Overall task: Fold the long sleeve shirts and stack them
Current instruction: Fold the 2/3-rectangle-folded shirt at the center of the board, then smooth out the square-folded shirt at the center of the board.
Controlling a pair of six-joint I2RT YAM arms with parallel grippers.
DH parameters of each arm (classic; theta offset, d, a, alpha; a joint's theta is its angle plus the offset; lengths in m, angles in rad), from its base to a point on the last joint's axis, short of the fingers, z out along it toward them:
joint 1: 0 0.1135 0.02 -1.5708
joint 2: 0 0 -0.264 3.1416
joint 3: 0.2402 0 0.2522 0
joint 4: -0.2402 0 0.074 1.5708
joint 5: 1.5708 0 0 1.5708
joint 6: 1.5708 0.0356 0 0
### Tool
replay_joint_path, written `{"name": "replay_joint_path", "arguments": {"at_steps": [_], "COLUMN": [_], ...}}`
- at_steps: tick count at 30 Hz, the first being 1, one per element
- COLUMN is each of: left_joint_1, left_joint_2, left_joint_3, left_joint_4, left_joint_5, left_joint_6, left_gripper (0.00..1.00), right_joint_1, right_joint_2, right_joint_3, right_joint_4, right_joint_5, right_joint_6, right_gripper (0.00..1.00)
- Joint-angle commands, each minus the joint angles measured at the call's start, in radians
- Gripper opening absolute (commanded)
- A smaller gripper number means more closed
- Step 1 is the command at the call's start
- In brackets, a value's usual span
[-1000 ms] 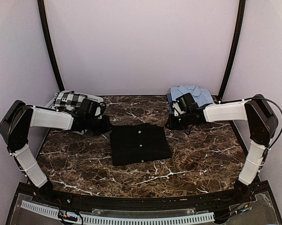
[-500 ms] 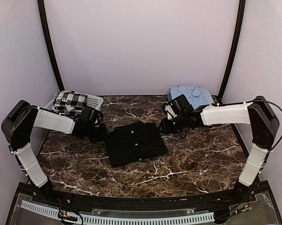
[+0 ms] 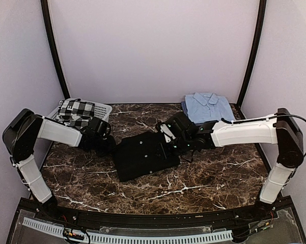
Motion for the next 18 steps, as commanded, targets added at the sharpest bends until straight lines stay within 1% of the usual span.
{"name": "replay_joint_path", "arguments": {"at_steps": [1, 6, 9, 13, 14, 16, 17, 18], "left_joint_1": [0.005, 0.006, 0.007, 0.007, 0.007, 0.008, 0.007, 0.007], "left_joint_2": [0.026, 0.024, 0.015, -0.01, -0.022, -0.048, -0.057, -0.078], "left_joint_3": [-0.034, -0.034, -0.031, -0.024, -0.023, -0.016, -0.013, -0.006], "left_joint_4": [-0.032, -0.033, -0.042, -0.054, -0.077, -0.099, -0.107, -0.126], "left_joint_5": [-0.028, -0.024, -0.029, -0.031, -0.034, -0.043, -0.045, -0.052], "left_joint_6": [-0.008, -0.007, 0.0, 0.014, 0.017, 0.032, 0.042, 0.047], "left_gripper": [0.0, 0.0, 0.0, 0.01, 0.03, 0.12, 0.2, 0.23], "right_joint_1": [0.07, 0.131, 0.139, 0.147, 0.148, 0.149, 0.15, 0.153], "right_joint_2": [0.072, 0.205, 0.297, 0.376, 0.39, 0.409, 0.412, 0.411], "right_joint_3": [0.088, 0.191, 0.24, 0.296, 0.308, 0.328, 0.33, 0.329], "right_joint_4": [-0.041, -0.095, -0.109, -0.121, -0.127, -0.148, -0.152, -0.152], "right_joint_5": [0.101, 0.206, 0.209, 0.224, 0.229, 0.235, 0.238, 0.238], "right_joint_6": [0.008, 0.013, 0.013, 0.008, 0.009, 0.011, 0.011, 0.013], "right_gripper": [0.46, 0.52, 0.55, 0.65, 0.67, 0.71, 0.73, 0.75]}}
